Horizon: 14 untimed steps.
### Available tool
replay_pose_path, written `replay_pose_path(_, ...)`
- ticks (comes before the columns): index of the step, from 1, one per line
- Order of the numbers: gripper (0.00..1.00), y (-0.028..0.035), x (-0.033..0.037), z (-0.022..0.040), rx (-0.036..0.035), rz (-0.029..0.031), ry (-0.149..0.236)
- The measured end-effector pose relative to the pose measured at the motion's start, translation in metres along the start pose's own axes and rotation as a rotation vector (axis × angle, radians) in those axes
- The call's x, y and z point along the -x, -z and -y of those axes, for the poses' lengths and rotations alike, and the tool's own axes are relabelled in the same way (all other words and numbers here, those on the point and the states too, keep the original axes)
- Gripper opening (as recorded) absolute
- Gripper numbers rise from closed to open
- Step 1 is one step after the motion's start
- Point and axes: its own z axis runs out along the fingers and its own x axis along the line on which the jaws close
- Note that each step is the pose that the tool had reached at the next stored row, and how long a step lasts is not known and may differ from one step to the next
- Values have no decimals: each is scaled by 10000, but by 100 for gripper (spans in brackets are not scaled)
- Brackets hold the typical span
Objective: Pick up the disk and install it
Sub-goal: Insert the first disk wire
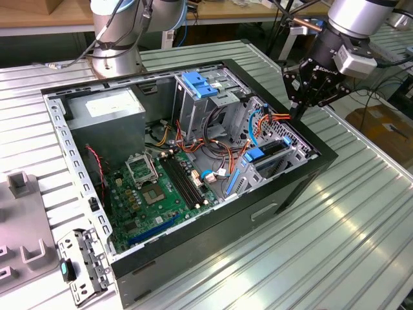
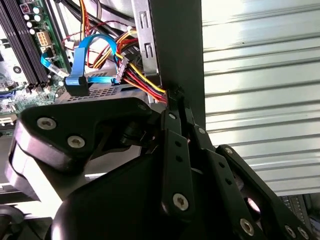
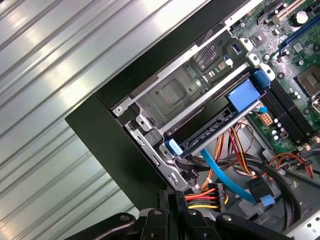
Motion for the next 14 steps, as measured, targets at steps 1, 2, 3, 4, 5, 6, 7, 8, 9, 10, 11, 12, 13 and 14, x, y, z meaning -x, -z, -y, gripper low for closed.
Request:
replay_pose_path(1, 17, 1, 1, 0, 1, -1, 1)
replay_pose_path(2, 17, 1, 1, 0, 1, -1, 0)
replay_pose_path(3, 17, 1, 2, 0, 1, -1, 0)
replay_pose_path(4, 17, 1, 2, 0, 1, -1, 0)
replay_pose_path(5, 17, 1, 2, -1, 1, -1, 0)
replay_pose_path(6, 17, 1, 2, -1, 1, -1, 0)
replay_pose_path(7, 17, 1, 2, -1, 1, -1, 0)
replay_pose_path(8, 17, 1, 2, -1, 1, -1, -5)
replay_pose_path(9, 17, 1, 2, -1, 1, -1, -34)
replay_pose_path(10, 17, 1, 2, -1, 2, -2, -117)
replay_pose_path(11, 17, 1, 2, -1, 2, -4, -251)
replay_pose_path(12, 17, 1, 2, -1, 3, -6, -410)
replay_pose_path(13, 17, 1, 2, -1, 4, -9, -623)
replay_pose_path(14, 17, 1, 2, -1, 5, -11, -728)
